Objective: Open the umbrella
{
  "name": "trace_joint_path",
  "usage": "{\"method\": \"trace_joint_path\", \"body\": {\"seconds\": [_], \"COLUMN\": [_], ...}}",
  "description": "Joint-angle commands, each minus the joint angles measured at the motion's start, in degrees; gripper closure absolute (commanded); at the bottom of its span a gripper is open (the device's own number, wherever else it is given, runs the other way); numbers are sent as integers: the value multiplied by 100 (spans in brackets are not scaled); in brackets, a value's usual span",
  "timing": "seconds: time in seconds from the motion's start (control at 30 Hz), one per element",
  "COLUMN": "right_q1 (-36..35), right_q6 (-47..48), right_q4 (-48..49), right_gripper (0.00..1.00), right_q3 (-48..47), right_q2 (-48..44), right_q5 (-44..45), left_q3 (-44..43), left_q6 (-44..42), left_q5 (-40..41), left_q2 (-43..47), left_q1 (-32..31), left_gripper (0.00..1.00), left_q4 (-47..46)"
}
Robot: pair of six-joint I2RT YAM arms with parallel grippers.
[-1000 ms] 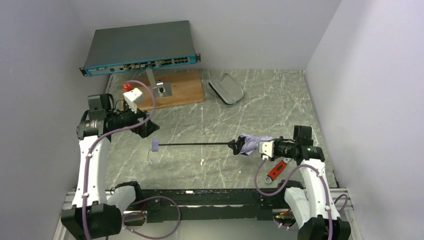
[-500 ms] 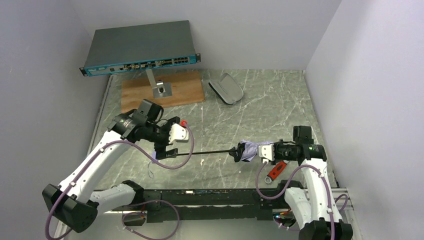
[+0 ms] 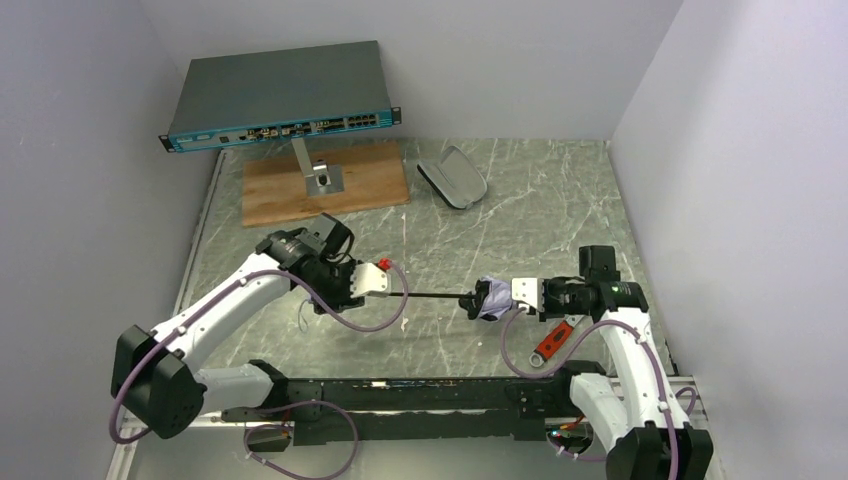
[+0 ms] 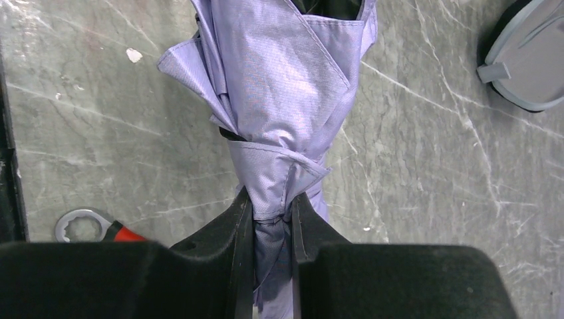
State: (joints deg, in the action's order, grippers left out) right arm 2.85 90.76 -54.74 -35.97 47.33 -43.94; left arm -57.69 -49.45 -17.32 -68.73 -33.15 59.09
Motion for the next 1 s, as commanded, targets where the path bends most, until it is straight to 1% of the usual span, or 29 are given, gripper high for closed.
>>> {"method": "trace_joint_path", "body": {"seconds": [0.0, 0.03, 0.13, 0.17, 0.23, 0.27, 0.33, 0.37, 0.43, 0.47, 0.5, 0.53, 0.57, 0.6, 0.7, 0.73, 0.77, 0.9, 0.97], "right_q1": [-40, -35, -22, -19, -26, -30, -88, -178, -498, -657, -800, -982, -1155, -1285, -1546, -1577, -1610, -1707, -1729], "right_q6": [-247, -280, -242, -235, -292, -302, -317, -392, -606, -728, -910, -1135, -1317, -1453, -2231, -2427, -2669, -3529, -3984], "right_q4": [506, 507, 342, 324, 422, 480, 500, 513, 481, 455, 448, 448, 360, 244, 71, -28, -114, -385, -468], "right_gripper": [100, 100, 100, 100, 100, 100, 100, 100, 100, 100, 100, 100, 100, 100, 100, 100, 100, 100, 100], "right_q3": [-273, -277, -345, -368, -364, -378, -456, -520, -681, -767, -841, -915, -1041, -1139, -1378, -1493, -1584, -2038, -2260], "right_q2": [-19, 17, 214, 257, 306, 342, 463, 564, 710, 768, 817, 874, 960, 1048, 1316, 1425, 1546, 2068, 2349], "right_q5": [49, 225, 631, 665, 584, 505, 309, 258, 202, 155, 116, 88, 62, 29, -200, -284, -348, -748, -1026], "left_q3": [426, 543, 861, 1012, 1098, 1044, 712, 527, 215, 109, 22, -24, -45, -74, -269, -287, -281, 28, 149], "left_q6": [-192, -342, -1084, -1326, -1589, -1593, -1257, -1052, -696, -540, -526, -497, -470, -454, -336, -295, -258, 104, 288], "left_q5": [1223, 1378, 1690, 1799, 2021, 1890, 1478, 1179, 733, 514, 263, 19, -180, -439, -1395, -1664, -1793, -1642, -1433], "left_q2": [-69, 17, 299, 364, 437, 442, 381, 307, 181, 161, 178, 247, 341, 437, 705, 777, 857, 1173, 1236], "left_q1": [259, 543, 1407, 1604, 1747, 1733, 1601, 1513, 1321, 1222, 1140, 1070, 1013, 976, 955, 915, 794, -137, -683], "left_gripper": [59, 65, 75, 80, 86, 89, 91, 89, 60, 40, 29, 21, 16, 13, 10, 7, 1, 0, 0], "left_q4": [-219, -269, -393, -482, -635, -639, -519, -418, -350, -377, -393, -498, -668, -815, -1153, -1267, -1413, -2428, -2965]}}
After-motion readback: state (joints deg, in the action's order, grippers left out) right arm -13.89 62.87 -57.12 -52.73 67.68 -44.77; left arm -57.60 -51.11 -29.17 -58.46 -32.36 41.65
